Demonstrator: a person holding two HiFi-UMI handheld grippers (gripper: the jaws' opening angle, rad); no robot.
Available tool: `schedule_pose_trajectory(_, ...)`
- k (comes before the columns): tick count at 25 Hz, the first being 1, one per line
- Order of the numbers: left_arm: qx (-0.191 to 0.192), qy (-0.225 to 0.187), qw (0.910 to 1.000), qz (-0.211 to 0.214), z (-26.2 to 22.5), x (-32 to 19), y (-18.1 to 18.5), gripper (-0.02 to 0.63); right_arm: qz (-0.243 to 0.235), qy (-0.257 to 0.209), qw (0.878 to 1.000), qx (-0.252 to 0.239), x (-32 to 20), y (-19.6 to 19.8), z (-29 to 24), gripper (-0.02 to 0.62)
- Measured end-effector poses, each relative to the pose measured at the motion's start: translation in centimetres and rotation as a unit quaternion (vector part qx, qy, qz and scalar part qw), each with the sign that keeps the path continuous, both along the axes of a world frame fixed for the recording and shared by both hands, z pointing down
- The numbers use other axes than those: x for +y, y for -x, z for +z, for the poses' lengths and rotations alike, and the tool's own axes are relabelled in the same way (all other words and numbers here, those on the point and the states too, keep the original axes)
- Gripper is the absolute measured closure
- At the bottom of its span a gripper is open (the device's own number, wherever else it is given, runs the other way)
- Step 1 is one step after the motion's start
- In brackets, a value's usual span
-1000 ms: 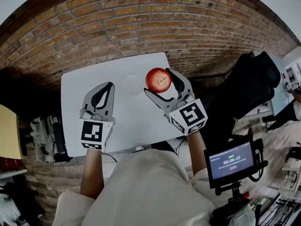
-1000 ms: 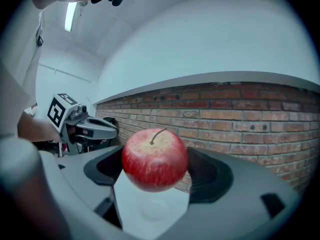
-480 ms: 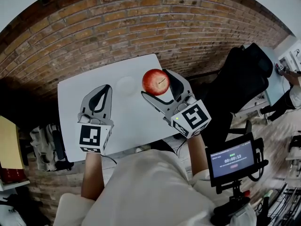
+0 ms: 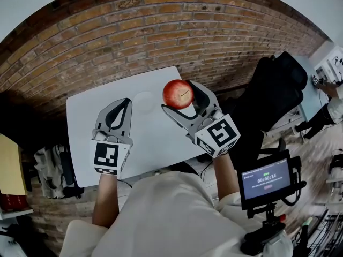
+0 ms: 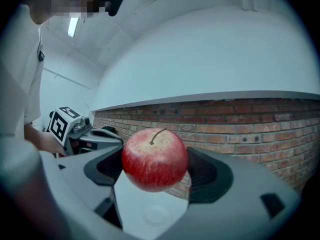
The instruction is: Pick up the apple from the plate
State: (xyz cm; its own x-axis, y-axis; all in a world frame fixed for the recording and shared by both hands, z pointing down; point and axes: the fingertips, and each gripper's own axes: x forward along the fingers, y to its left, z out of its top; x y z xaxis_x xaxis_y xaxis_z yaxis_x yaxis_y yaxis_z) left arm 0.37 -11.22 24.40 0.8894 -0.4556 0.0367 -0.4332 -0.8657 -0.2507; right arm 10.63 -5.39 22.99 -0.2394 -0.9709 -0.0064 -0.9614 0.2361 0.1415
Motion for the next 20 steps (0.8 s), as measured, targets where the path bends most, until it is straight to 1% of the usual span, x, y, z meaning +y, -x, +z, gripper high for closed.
schedule_pose_trajectory(13,0.003,0.003,1.0000,-0.002,0.0,-0.1,0.3,0.600,-0.010,0.002,1.000,-0.013,-0.7,0.6,0.0,0.205)
schedule_pose_trajectory(20,0.004,0.006,1.0000,-0.006,0.2,-1.0,0.6,0.600,-0.020,0.003,0.999,-0.032,-1.7,0.8,0.2,0.205)
